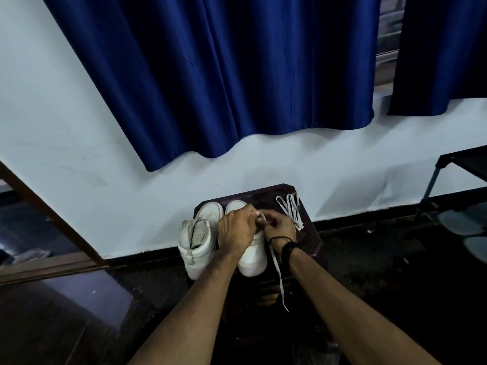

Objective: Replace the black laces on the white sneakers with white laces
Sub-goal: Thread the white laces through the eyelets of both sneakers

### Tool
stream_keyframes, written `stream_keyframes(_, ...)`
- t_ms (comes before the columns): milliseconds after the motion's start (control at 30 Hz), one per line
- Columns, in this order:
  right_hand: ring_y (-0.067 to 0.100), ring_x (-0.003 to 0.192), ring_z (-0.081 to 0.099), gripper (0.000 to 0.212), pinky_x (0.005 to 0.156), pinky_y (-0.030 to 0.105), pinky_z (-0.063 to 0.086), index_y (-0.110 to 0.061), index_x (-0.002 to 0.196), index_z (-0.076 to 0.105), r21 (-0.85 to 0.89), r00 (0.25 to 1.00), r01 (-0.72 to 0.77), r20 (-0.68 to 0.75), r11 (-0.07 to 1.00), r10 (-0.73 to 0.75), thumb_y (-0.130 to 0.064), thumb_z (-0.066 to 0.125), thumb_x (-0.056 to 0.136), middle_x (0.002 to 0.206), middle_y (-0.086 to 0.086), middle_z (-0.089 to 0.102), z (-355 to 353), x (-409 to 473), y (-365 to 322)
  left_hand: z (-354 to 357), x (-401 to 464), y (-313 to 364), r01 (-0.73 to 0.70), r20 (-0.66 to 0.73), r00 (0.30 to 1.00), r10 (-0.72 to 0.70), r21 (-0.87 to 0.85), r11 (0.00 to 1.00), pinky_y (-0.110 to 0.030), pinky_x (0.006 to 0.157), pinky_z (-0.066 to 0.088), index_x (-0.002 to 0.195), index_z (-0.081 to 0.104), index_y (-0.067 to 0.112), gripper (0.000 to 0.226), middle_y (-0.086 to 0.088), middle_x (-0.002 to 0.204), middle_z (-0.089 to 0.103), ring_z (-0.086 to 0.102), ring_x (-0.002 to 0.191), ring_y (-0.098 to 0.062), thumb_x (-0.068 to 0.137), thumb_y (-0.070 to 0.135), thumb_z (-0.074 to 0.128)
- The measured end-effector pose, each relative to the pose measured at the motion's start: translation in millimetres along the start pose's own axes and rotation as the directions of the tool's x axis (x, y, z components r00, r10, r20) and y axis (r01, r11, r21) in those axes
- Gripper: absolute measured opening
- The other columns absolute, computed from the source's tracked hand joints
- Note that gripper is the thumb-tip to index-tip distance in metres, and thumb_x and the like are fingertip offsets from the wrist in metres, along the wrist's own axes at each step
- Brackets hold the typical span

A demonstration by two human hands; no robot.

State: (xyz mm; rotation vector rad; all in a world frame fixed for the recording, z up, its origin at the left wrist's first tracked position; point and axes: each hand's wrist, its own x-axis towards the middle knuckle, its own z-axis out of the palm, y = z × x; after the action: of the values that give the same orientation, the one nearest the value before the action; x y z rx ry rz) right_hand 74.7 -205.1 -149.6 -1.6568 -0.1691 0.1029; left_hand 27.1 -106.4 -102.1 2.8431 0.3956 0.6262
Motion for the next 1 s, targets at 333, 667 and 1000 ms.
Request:
stream_keyframes(333,0.005,0.073,0.068,0.022,0.078,0.031,0.056,-0.042,0.078,0.069,-0.02,0.997,0.03,-0.067,0.999,-0.031,-0.02,0.071,0.077,0.073,-0.011,0.072,4,0,6,-2,2,4,0.001,0.139,0.99,-0.013,0.086,0.996,-0.035,0.071,0.044,0.103,0.063,0.024,0.03,-0.005,0.101,0.071,0.065,0.096,-0.03,0.099,0.039,0.037)
stream_keyframes(667,0.001,0.074,0.067,0.019,0.08,0.031,0.055,-0.045,0.078,0.065,-0.045,0.996,0.067,-0.057,0.997,-0.07,-0.028,0.069,0.084,0.073,-0.012,0.071,3,0,9,-6,4,15,0.143,0.142,0.978,-0.152,0.072,0.987,-0.034,0.077,0.045,0.105,0.064,0.027,0.029,-0.006,0.105,0.071,0.064,0.102,-0.03,0.099,0.04,0.039)
stream_keyframes(1000,0.004,0.089,0.066,0.023,0.081,0.032,0.055,-0.05,0.093,0.06,-0.122,0.985,0.168,-0.019,0.978,-0.171,-0.028,0.061,0.086,0.091,-0.015,0.072,7,-1,10,-17,1,7,-0.012,0.227,0.974,-0.015,0.116,0.993,-0.038,0.084,0.046,0.119,0.06,0.029,0.028,-0.008,0.116,0.066,0.06,0.11,-0.031,0.099,0.029,0.04)
